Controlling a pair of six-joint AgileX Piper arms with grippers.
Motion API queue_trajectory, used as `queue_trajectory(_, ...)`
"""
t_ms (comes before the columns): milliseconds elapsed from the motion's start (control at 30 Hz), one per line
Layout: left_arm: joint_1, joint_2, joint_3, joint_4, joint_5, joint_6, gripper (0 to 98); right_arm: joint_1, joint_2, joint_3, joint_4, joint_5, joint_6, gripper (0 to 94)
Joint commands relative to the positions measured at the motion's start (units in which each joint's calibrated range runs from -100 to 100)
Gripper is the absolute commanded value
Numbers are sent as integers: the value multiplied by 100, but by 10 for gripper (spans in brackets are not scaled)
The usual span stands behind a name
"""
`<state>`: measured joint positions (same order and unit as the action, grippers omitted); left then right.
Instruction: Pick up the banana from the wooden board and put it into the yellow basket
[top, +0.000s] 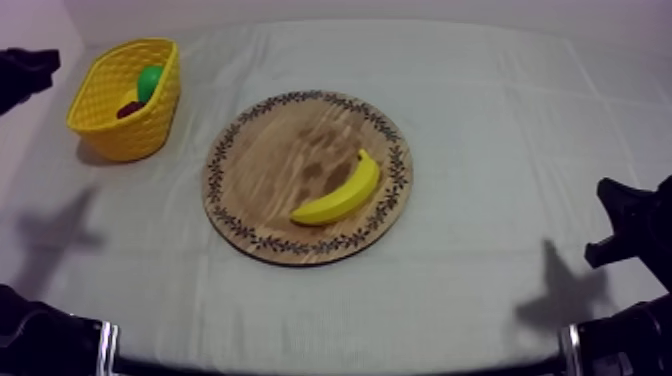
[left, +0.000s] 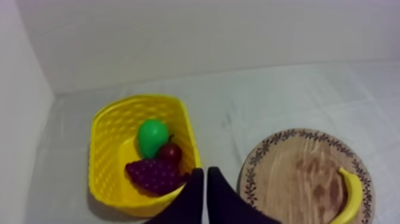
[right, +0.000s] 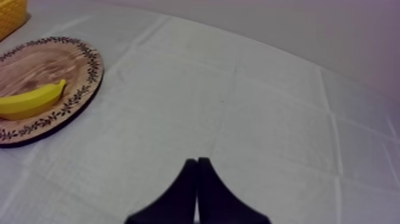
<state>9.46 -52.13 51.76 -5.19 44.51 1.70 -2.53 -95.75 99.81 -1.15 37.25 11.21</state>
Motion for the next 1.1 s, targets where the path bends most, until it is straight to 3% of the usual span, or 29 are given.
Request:
queue_trajectory(0,130,593,-756,-13,191,2,0,0,0,-3,0,1,0,3)
queue_trajectory(267,676,1779,-2333,-63,1312,-135,0,0,0,-3,0,1,0,3)
queue_trajectory(500,1312,2477,-3235,-192,1876,-62,0,0,0,-3,0,1,0,3)
queue_trajectory(800,2038,3104,-3760,-181,2208,116,0,0,0,-3,0,1,0,3)
queue_trajectory(1067,2510,3519,-3459,-166,2118,156,0,0,0,-3,0,1,0,3)
